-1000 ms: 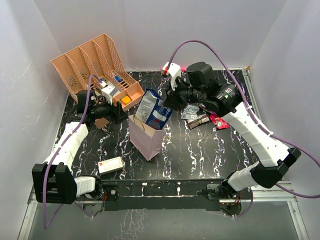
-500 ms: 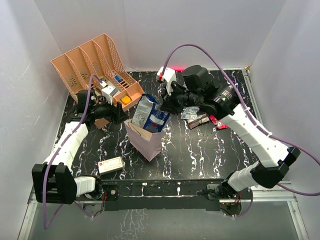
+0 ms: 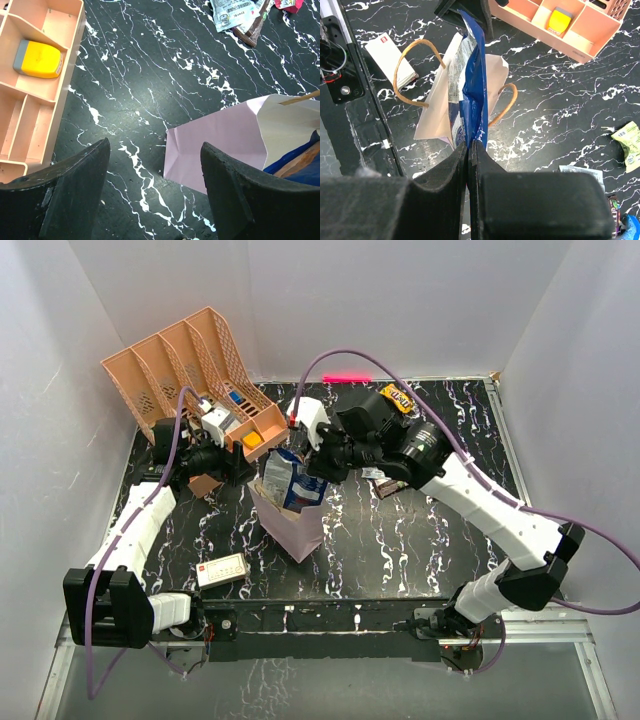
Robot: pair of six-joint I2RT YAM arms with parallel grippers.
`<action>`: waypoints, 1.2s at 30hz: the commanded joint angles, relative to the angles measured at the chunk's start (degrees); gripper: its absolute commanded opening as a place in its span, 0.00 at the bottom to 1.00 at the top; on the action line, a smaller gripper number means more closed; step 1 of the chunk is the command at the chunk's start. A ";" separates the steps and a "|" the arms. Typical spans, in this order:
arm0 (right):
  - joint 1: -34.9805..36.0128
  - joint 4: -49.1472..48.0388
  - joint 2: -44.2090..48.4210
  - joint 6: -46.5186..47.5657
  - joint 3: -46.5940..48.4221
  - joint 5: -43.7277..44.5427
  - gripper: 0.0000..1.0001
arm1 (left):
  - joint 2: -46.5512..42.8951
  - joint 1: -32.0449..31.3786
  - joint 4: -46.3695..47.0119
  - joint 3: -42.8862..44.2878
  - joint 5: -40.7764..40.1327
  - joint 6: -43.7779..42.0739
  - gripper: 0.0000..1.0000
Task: Place the snacks into the paper bag
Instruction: Place the snack in the paper bag.
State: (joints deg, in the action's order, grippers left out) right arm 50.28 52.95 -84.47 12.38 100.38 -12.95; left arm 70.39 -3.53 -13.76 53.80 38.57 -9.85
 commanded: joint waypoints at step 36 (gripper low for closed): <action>10.58 -11.89 -4.48 1.62 -7.30 18.46 0.08 | -0.99 0.27 -0.21 2.10 -3.24 -1.59 0.72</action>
State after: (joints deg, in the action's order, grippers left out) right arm 60.36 46.92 -89.27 13.67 93.62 2.59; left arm 70.39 -3.53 -13.76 53.80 34.89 -10.50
